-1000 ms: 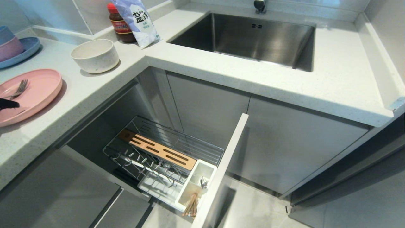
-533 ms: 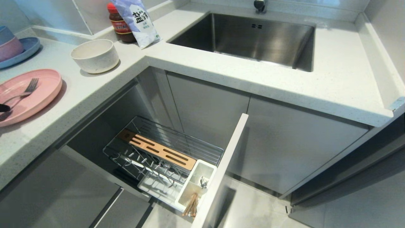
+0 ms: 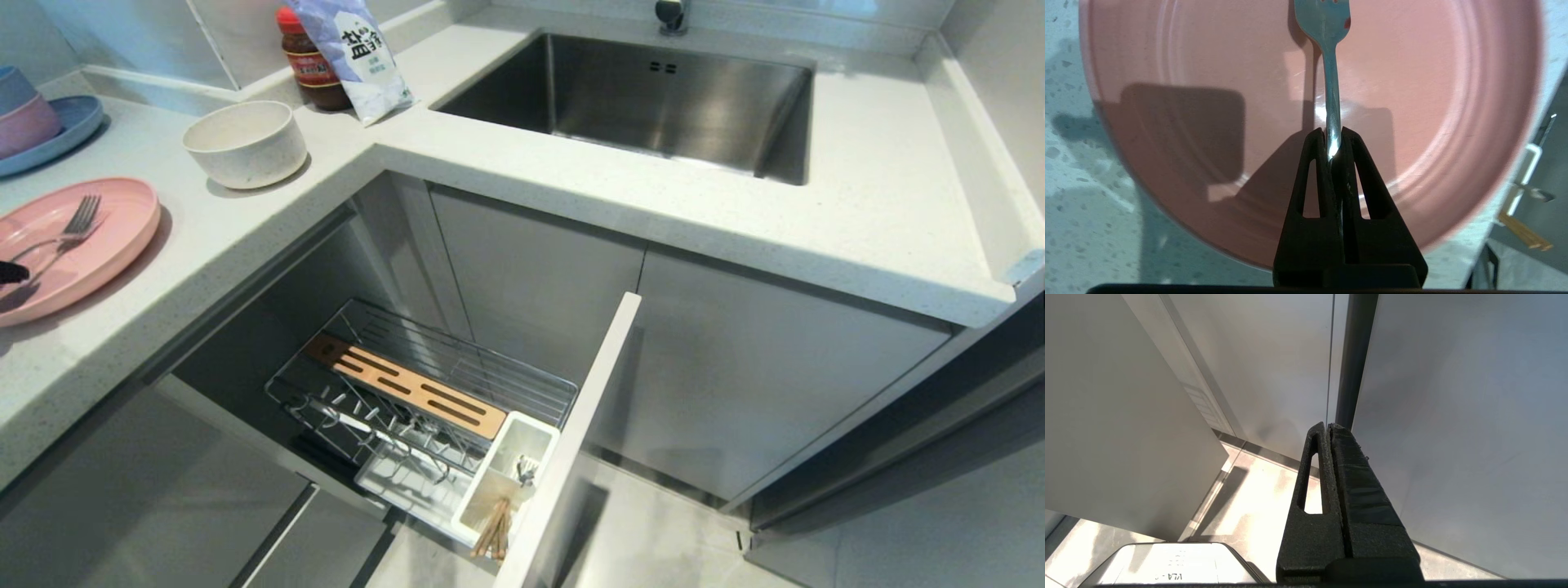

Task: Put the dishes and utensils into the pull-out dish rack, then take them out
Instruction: Pick up the fork and place it in the cupboard

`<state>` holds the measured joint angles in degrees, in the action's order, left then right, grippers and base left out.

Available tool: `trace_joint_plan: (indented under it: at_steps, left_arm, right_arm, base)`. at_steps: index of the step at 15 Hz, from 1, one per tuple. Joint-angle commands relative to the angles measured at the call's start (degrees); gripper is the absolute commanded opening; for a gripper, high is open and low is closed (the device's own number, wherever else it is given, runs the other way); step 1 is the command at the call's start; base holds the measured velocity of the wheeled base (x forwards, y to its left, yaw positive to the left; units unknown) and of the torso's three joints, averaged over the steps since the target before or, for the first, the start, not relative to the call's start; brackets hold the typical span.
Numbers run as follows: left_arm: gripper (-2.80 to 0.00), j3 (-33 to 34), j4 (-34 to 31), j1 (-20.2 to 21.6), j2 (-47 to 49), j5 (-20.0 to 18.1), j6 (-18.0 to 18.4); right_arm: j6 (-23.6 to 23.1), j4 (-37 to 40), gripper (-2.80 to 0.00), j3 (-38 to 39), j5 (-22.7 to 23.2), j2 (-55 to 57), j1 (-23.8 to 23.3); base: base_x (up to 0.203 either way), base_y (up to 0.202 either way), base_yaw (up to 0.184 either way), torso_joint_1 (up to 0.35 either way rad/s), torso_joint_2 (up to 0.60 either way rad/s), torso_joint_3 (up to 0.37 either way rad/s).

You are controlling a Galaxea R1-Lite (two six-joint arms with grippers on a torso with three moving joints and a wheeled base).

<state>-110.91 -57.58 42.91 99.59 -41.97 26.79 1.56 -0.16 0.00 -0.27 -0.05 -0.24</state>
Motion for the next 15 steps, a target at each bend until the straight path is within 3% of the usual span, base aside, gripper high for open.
trace_joint_plan:
  at_steps: [1, 7, 12, 15]
  left_arm:
    - [-2.80, -0.02, 0.09, -1.81, -3.24, -0.30, -4.60]
    - [-2.80, -0.01, 0.34, -10.16, -15.06, -0.39, -21.51]
    - [-2.80, 0.01, 0.19, -26.15, -19.89, -0.31, -35.39]
    - [-2.80, 0.89, -1.37, -37.35, -20.18, -0.04, -39.25]
  right_arm:
    - [0.02, -0.02, -2.80, 0.09, 0.00, -0.13, -0.02]
    - [0.02, -0.02, -2.80, 0.09, 0.00, -0.13, -0.02]
    - [0.02, -0.02, -2.80, 0.09, 0.00, -0.13, -0.01]
    - [0.02, -0.02, -2.80, 0.09, 0.00, -0.13, -0.02]
  base:
    - [0.000, 0.000, 0.000, 0.000, 0.00, 0.000]
    - [0.000, 0.000, 0.000, 0.000, 0.00, 0.000]
    - [0.000, 0.000, 0.000, 0.000, 0.00, 0.000]
    - [0.000, 0.000, 0.000, 0.000, 0.00, 0.000]
